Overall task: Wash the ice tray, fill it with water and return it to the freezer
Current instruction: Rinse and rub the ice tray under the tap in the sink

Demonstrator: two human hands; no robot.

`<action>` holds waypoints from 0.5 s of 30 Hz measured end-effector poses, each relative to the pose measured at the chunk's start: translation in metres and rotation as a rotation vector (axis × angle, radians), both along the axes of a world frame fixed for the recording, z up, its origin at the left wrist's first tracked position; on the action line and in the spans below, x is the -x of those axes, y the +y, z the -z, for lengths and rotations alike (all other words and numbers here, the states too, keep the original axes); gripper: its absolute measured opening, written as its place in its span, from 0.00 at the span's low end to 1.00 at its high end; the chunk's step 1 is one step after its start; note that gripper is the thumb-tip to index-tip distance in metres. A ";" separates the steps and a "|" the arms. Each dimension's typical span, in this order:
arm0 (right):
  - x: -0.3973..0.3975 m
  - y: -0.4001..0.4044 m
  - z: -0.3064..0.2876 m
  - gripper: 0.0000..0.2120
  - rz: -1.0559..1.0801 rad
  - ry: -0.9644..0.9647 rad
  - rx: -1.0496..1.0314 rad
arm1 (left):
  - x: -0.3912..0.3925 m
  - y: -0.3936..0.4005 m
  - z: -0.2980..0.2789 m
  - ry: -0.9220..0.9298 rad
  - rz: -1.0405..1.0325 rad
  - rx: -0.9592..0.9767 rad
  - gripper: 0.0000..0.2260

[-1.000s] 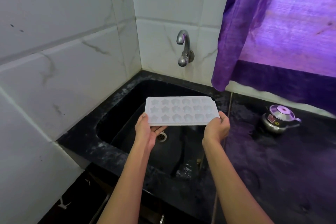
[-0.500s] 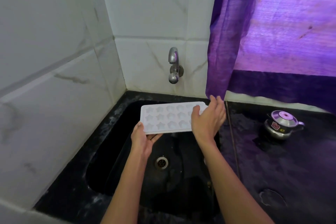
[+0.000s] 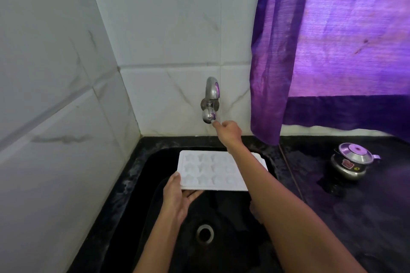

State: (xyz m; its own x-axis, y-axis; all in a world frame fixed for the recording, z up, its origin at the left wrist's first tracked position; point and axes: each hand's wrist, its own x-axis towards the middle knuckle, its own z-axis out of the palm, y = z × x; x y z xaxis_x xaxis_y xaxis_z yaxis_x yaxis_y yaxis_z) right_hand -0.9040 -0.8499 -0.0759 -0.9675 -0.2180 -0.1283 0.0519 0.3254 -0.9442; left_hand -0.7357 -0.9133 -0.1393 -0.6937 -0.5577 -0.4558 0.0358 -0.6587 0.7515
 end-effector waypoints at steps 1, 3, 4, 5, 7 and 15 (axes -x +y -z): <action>0.008 -0.006 -0.001 0.16 0.005 -0.044 0.011 | 0.000 -0.001 0.002 0.006 0.016 -0.005 0.11; 0.022 -0.017 -0.002 0.19 0.011 -0.123 0.038 | -0.001 -0.004 0.005 0.018 0.042 -0.018 0.11; 0.028 -0.022 -0.003 0.20 0.009 -0.151 0.055 | -0.001 -0.007 0.006 0.023 0.050 -0.028 0.11; 0.033 -0.026 -0.003 0.22 0.003 -0.177 0.076 | -0.001 -0.009 0.007 0.029 0.058 -0.040 0.11; 0.039 -0.034 -0.004 0.25 -0.016 -0.227 0.130 | 0.002 -0.015 0.008 0.043 0.068 -0.067 0.11; 0.059 -0.046 0.003 0.28 0.008 -0.329 0.353 | 0.011 -0.025 0.008 0.095 0.079 -0.146 0.14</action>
State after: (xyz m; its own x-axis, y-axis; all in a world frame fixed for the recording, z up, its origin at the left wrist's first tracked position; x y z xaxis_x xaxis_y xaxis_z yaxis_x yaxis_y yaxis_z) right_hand -0.9630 -0.8960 -0.0784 -0.8899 -0.2957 -0.3473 0.3675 -0.0135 -0.9299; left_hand -0.7466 -0.9383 -0.1470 -0.7766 -0.4326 -0.4580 0.0463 -0.7642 0.6433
